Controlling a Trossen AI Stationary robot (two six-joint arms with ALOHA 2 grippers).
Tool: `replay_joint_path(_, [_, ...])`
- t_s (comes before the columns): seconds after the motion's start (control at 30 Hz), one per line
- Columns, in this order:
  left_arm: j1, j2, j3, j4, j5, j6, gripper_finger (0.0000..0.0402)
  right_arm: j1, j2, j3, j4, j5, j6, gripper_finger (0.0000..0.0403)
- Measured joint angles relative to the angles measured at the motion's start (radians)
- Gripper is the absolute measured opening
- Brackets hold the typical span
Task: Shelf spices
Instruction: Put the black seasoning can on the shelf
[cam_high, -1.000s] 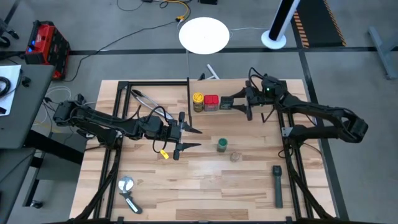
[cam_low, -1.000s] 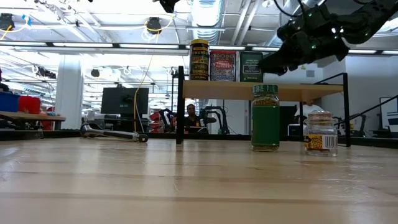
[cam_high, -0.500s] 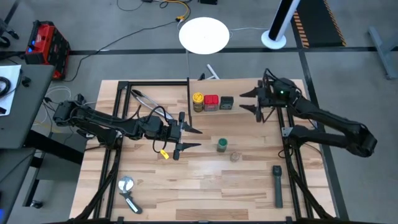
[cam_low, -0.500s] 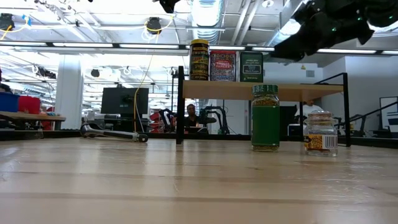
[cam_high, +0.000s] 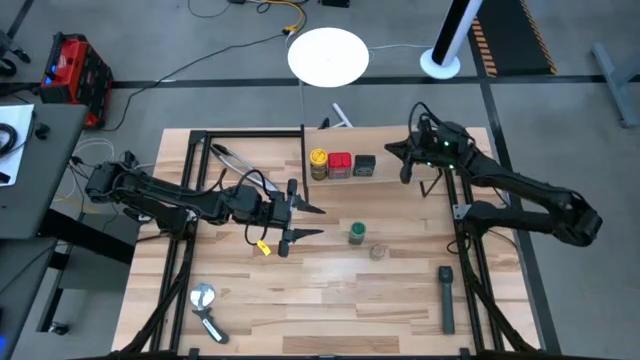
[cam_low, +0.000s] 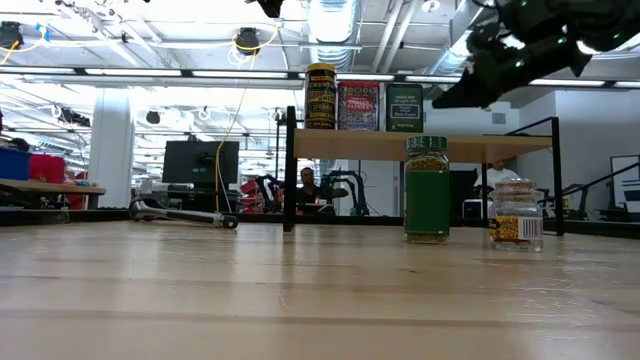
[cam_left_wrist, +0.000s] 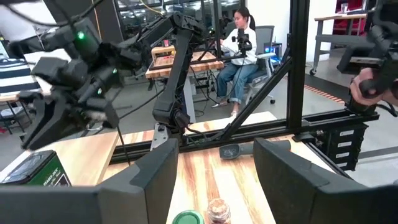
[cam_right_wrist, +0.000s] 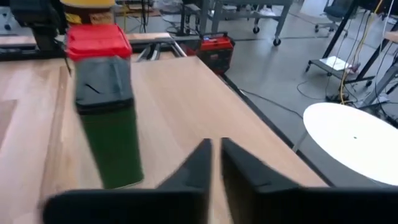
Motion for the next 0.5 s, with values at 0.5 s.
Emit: replay_joint_path(0.5, [0.0, 0.0, 0.0, 0.0, 0.0, 0.003, 0.0201, 0.002, 0.232, 0.11, 0.13, -0.137, -0.079, 0.0007])
